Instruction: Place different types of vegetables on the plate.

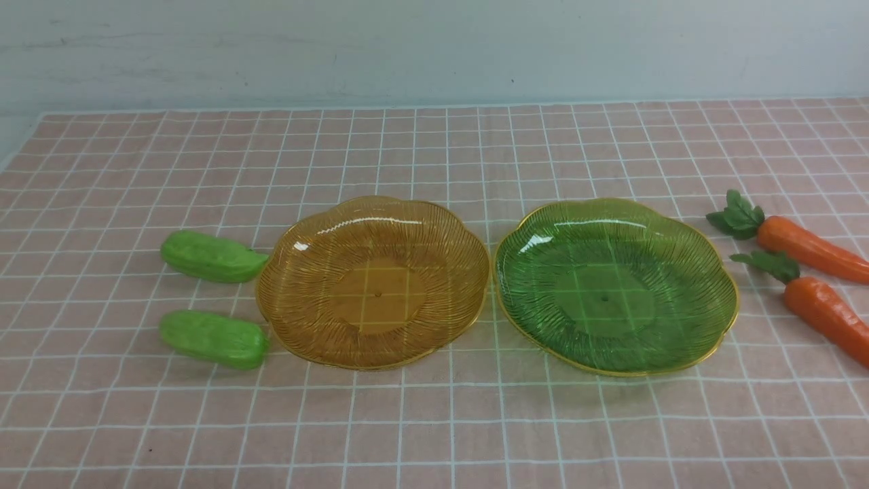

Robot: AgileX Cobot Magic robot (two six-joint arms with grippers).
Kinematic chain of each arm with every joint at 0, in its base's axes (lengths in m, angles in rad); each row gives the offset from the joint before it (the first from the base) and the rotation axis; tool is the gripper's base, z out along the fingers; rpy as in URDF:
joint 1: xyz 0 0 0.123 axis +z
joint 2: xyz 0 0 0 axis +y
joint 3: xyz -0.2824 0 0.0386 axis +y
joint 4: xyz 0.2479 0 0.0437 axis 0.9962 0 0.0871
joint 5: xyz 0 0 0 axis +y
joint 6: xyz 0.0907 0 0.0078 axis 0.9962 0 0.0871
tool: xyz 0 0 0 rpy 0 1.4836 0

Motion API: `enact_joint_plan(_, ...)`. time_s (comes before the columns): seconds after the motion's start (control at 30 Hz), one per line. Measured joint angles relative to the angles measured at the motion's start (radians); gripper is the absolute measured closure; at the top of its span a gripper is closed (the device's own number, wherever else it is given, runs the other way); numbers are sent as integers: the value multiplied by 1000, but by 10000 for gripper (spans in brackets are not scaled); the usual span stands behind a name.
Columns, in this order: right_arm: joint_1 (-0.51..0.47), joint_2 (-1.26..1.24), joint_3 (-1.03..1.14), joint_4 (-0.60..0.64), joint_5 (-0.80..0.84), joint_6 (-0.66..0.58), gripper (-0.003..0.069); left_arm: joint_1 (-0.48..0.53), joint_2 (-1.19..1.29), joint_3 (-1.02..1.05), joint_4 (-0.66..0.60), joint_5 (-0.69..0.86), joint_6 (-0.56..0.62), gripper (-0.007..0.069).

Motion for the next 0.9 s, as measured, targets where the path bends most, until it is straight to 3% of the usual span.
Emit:
enact_joint_plan(0.07, 0, 0, 0, 130, -25, 23, 676, 0, 0, 0, -168, -27, -45, 627)
enact_joint_plan(0.17, 0, 0, 0, 172, -49, 26, 676, 0, 0, 0, -209, -57, -45, 627)
enact_joint_plan(0.3, 0, 0, -25, 176, -106, -74, 676, 0, 0, -23, -224, -72, -19, 627)
enact_joint_plan(0.47, 0, 89, -214, 96, -102, -207, 673, 0, 110, -177, -175, 12, 65, 627)
enact_joint_plan(0.6, 0, 359, -417, -143, 75, -211, 671, 0, 357, -309, -29, 251, 106, 627)
enact_joint_plan(0.73, 0, 621, -543, -403, 222, -56, 671, 0, 531, -399, 105, 420, 120, 627)
enact_joint_plan(0.9, 0, 892, -680, -654, 355, 154, 669, 0, 660, -465, 191, 505, 134, 627)
